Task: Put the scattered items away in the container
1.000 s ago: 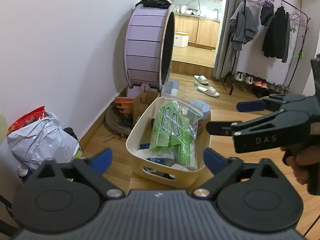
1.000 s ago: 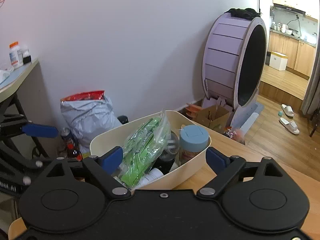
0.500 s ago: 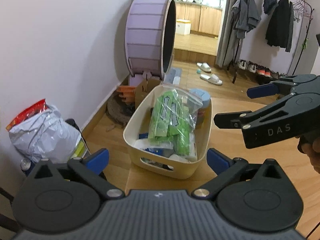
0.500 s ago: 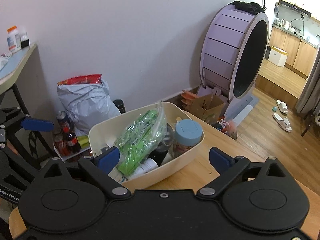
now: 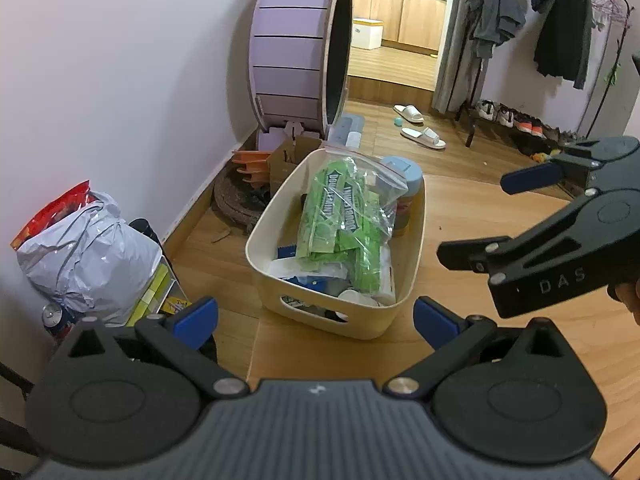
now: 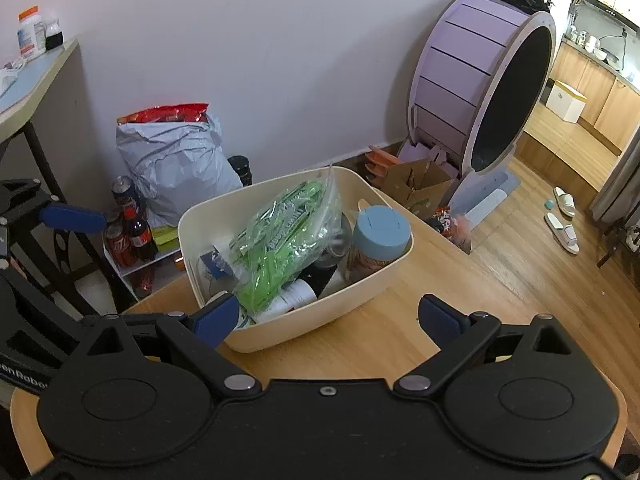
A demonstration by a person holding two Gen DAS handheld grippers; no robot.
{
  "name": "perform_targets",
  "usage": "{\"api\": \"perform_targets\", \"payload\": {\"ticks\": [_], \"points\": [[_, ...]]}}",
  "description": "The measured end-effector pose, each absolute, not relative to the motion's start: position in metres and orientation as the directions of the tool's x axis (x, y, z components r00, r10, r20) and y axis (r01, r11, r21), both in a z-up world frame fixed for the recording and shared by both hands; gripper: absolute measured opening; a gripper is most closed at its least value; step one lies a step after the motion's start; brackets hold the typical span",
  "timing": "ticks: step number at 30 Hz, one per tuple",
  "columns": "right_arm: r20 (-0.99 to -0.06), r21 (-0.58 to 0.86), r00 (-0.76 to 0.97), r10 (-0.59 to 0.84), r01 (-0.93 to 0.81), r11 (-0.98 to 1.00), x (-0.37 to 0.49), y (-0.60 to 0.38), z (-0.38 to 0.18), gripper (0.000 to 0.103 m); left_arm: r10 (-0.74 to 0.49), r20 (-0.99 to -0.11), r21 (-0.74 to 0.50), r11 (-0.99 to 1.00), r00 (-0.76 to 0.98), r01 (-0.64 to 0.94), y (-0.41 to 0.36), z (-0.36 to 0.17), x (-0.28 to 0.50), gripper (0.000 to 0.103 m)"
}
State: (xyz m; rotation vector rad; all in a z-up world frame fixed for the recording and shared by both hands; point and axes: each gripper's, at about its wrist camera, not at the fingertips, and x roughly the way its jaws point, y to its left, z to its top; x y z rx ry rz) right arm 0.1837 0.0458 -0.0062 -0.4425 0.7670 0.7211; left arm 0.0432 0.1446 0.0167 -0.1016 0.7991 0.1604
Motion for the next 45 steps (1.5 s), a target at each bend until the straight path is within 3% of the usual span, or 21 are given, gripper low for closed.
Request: {"api": "perform_targets", "payload": {"ticks": [45], "points": [[-0.815, -0.162, 0.463, 0.349, -0.760, 0.630, 0.1801, 0.0460, -0.0143, 0.097, 0.158, -0.731, 0.038, 0.981, 0.664, -0.191, 0.1500, 0.0171, 0.0424, 0.103]]}}
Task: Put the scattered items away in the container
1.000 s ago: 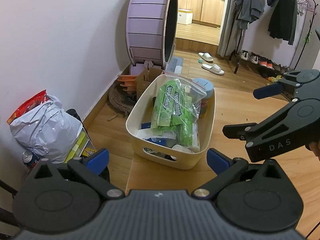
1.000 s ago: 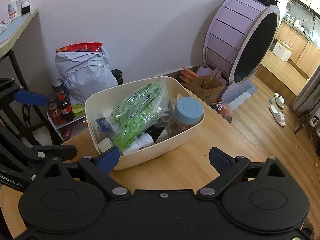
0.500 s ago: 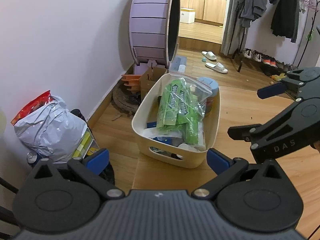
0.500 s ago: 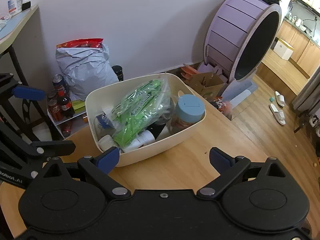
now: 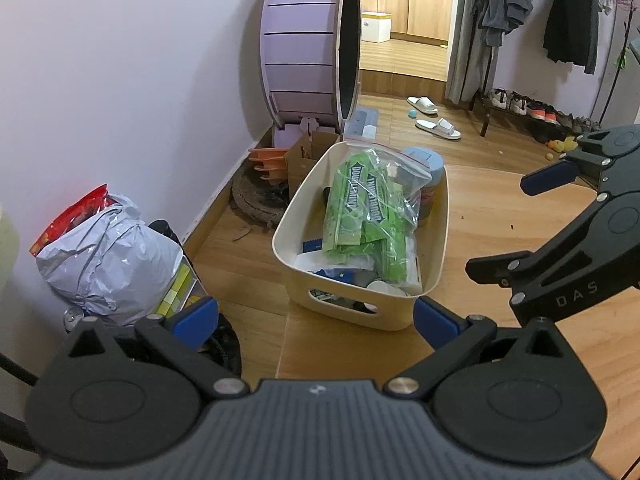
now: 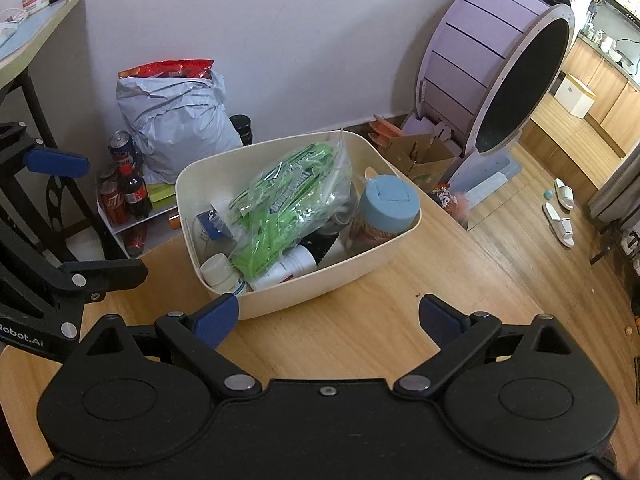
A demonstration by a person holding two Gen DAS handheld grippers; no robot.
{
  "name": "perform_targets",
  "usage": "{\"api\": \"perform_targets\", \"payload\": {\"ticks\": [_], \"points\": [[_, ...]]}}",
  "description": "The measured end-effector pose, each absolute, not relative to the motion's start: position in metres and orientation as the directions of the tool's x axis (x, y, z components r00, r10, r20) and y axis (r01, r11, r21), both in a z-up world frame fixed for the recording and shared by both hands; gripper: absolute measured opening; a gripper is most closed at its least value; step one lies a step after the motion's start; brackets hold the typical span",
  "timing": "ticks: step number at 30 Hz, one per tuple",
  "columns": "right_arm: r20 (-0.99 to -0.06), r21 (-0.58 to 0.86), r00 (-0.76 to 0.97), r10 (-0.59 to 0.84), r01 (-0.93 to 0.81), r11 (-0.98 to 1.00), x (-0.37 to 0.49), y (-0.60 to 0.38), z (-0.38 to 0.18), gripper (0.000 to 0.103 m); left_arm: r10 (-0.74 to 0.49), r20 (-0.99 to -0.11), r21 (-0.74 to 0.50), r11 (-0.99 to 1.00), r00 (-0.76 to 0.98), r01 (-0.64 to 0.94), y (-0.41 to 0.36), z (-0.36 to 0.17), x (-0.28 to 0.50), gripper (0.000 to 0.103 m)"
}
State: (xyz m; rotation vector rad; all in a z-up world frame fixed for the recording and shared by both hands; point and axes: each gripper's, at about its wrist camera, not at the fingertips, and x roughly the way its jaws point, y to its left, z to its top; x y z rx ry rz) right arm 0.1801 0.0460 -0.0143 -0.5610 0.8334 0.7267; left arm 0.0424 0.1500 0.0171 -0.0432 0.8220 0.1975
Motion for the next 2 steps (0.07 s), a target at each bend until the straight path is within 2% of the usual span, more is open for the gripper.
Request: {"api": "perform_targets", "payload": {"ticks": [2], "points": [[-0.814, -0.160, 0.463, 0.351, -0.760, 0.630, 0.1801, 0.0456, -0.0139, 0.097, 0.160, -0.732, 0.040, 0.980, 0.662, -0.193, 0.1503, 0.0167, 0.0428, 0.103]]}}
